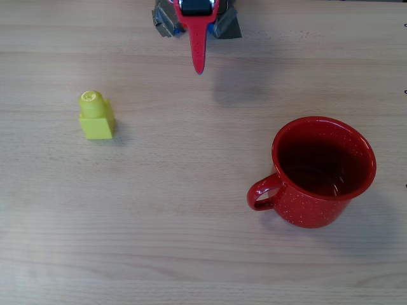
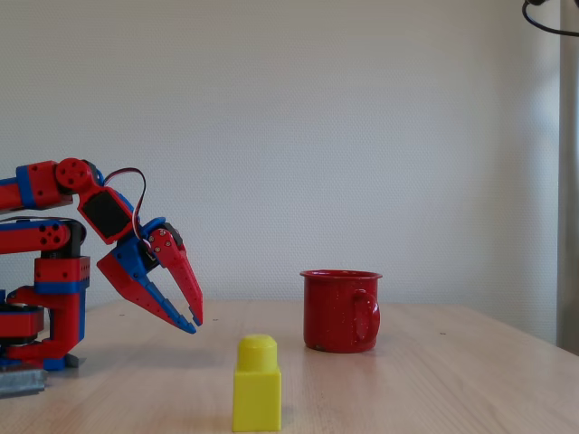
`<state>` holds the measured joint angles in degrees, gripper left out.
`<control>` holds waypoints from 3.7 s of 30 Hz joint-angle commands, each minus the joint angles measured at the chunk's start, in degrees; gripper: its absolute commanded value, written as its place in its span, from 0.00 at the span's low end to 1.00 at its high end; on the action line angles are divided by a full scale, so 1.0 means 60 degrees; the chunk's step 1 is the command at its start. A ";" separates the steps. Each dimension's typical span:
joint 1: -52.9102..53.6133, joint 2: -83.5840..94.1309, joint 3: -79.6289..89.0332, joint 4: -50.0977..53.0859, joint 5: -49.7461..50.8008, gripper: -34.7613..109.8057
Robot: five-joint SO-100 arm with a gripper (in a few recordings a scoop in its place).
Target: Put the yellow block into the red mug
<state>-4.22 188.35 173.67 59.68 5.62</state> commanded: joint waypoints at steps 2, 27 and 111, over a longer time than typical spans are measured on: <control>-0.0176 0.0176 -0.0132 0.0132 0.0029 0.24; 0.0088 -0.0088 -0.0586 -0.0044 -0.0117 0.24; 0.5698 -1.6479 -1.2114 0.1304 -0.5903 0.57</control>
<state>29.97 87.28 100.99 68.55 -30.76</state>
